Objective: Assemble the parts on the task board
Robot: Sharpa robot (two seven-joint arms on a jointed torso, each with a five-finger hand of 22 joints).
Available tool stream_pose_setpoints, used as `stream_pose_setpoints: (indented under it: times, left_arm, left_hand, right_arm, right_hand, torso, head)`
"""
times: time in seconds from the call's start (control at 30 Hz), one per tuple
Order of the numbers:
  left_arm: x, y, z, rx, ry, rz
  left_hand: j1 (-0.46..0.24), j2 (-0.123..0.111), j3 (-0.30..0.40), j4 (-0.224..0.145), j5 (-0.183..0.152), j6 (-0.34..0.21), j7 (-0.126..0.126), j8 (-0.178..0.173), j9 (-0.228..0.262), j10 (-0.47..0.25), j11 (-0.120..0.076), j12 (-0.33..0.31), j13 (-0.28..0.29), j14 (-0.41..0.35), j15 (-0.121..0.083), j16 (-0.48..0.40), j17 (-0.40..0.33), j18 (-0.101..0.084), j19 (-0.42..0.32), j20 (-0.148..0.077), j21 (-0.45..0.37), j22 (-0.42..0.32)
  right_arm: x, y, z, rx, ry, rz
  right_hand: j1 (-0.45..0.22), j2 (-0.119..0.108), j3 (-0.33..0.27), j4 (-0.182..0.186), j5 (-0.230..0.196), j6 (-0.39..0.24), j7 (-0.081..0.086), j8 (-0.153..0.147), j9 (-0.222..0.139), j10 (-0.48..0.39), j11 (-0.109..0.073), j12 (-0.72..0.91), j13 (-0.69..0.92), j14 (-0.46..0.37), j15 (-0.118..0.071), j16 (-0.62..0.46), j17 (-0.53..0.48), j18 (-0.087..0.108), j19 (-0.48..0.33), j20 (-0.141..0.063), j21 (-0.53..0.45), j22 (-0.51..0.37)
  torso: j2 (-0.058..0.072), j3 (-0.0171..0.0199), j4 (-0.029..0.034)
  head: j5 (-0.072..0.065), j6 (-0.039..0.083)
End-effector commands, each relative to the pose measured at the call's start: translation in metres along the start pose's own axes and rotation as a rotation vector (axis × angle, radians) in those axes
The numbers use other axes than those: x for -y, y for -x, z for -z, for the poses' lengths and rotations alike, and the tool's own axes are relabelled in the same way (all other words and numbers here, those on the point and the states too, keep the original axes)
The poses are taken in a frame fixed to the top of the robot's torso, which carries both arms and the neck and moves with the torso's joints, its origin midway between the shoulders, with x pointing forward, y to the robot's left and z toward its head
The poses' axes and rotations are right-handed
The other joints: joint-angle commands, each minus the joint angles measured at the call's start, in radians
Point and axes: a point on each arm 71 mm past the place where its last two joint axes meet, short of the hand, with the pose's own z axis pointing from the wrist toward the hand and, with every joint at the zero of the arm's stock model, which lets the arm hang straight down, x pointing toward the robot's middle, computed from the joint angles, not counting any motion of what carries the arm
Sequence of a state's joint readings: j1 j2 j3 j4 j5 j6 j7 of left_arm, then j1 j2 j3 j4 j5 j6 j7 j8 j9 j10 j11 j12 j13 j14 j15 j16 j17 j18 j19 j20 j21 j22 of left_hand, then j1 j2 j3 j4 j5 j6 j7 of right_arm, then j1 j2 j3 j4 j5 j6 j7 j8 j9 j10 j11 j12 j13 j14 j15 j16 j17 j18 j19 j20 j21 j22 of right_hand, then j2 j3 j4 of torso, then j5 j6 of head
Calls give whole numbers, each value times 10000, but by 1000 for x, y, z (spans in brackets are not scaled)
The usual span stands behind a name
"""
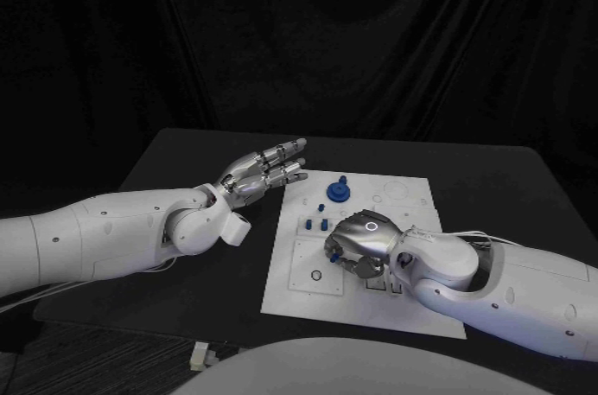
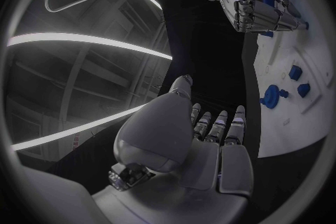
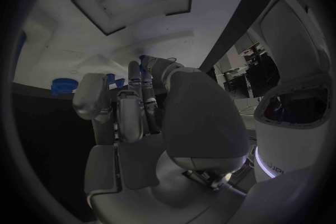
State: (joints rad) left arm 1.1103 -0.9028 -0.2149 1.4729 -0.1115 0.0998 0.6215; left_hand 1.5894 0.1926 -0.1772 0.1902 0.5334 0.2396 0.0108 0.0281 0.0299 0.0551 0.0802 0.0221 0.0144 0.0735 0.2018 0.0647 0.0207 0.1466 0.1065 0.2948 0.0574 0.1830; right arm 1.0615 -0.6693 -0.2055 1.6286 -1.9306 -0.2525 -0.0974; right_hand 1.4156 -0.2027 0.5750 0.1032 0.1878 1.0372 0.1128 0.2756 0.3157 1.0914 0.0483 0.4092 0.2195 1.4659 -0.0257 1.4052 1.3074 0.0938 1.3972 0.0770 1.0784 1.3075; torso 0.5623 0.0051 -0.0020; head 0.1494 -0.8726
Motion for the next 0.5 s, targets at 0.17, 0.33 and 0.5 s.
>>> stream_pose_setpoints:
  times: [0.17,0.33,0.5]
  left_arm:
    - [0,-2,-1,-139,-62,114]
    - [-1,-3,-1,-151,-47,125]
    - [-1,-3,-1,-151,-34,127]
  left_hand:
    - [1,89,8,-40,40,-51,1,26,8,4,101,57,12,-12,62,66,12,-126,66,2,19,-18]
    - [1,89,8,-40,40,-51,1,26,8,4,101,57,12,-12,62,66,12,-126,66,2,19,-18]
    - [5,102,19,-45,42,-60,4,24,7,2,108,57,12,-14,66,66,12,-133,67,2,18,-20]
  right_arm:
    - [0,-3,-1,-237,-187,93]
    - [1,-4,-1,-305,-282,106]
    - [2,-4,-2,-381,-338,115]
  right_hand:
    - [55,83,-47,-43,-36,41,-9,-3,10,45,-1,-51,-21,389,2,-86,394,31,-97,30,-91,1347]
    - [-21,90,-112,-30,-236,-457,71,-331,-101,-80,46,-226,-63,327,51,-199,274,62,-214,71,-316,1295]
    - [-127,43,-172,37,-393,-1332,-24,-816,-299,-156,42,-321,-71,272,53,-289,171,98,-309,87,-525,1249]
  torso:
    - [-1,-2,-10]
    - [2,-1,-8]
    - [4,0,-5]
  head:
    - [24,0]
    - [42,0]
    - [36,0]
